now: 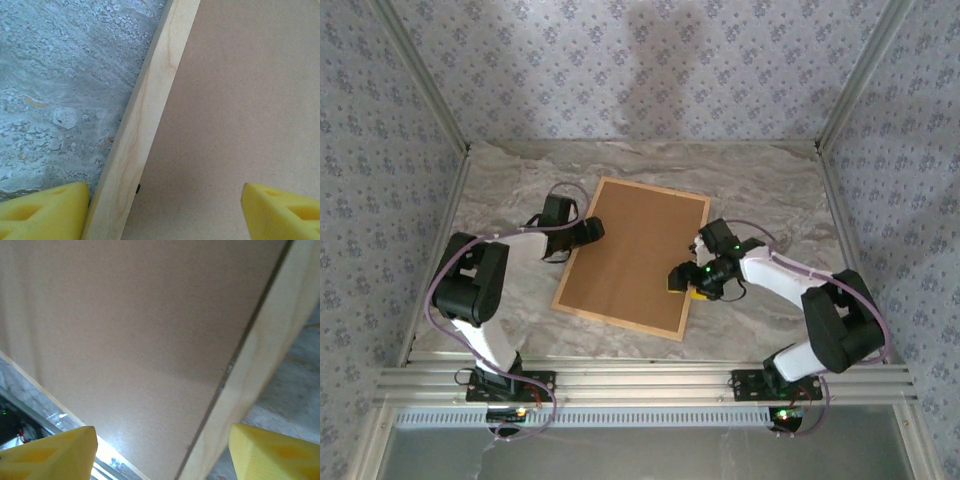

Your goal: Put the photo into the frame

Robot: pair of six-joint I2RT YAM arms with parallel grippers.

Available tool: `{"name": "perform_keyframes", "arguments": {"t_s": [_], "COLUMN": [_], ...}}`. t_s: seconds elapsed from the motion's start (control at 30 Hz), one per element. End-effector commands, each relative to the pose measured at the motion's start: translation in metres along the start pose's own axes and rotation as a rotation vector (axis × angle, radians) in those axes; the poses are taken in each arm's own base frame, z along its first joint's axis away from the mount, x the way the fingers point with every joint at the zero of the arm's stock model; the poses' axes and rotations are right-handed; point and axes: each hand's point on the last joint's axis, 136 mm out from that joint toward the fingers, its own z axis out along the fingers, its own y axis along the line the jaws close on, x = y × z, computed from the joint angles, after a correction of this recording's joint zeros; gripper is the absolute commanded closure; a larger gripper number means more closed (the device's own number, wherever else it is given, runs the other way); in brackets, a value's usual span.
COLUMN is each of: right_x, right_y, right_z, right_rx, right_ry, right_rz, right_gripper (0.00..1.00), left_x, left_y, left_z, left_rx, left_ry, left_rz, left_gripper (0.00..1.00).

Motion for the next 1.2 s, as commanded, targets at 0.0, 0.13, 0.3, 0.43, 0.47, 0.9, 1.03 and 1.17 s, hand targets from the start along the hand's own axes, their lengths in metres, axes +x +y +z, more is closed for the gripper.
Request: {"name": "perform_keyframes", "arguments": {"t_s": [0.0, 0.13, 0.3, 0.43, 0.47, 0.9, 1.03, 1.17], "right_x": [0.005, -0.001, 0.004, 0.022, 0.027, 0.075, 0.081, 0.083], "right_y": [-0.010, -0.003, 0.006, -0.001, -0.003, 0.003, 0.001, -0.004], "right_z": [-0.011, -0.014, -0.017, -0.016, -0.015, 0.012, 0.020, 0.024], "right_rx": [0.081, 0.061, 0.105, 0.189, 0.207, 0.284, 0.305, 0.329], "right_ry": [0.003, -0.023, -0.035, -0.010, -0.006, 0.072, 0.093, 0.106], "right_rz": [-0.041, -0.087, -0.237, -0.326, -0.342, -0.537, -0.564, -0.574], "right_gripper": [0.28, 0.27, 0.22, 0.17, 0.16, 0.01, 0.01, 0.01], "left_x": [0.046, 0.039, 0.029, 0.025, 0.023, 0.020, 0.021, 0.021], "left_y": [0.001, 0.004, 0.007, 0.008, 0.008, 0.006, 0.006, 0.007], "left_z": [0.002, -0.001, -0.008, -0.010, -0.010, -0.008, -0.008, -0.008], "left_rx": [0.024, 0.019, 0.011, 0.009, 0.010, 0.012, 0.013, 0.011], "left_ry": [0.165, 0.147, 0.116, 0.111, 0.108, 0.109, 0.111, 0.112], "left_rz": [-0.015, -0.024, -0.029, -0.030, -0.030, -0.026, -0.026, -0.025], "left_gripper": [0.20, 0.19, 0.19, 0.19, 0.19, 0.19, 0.19, 0.19]}}
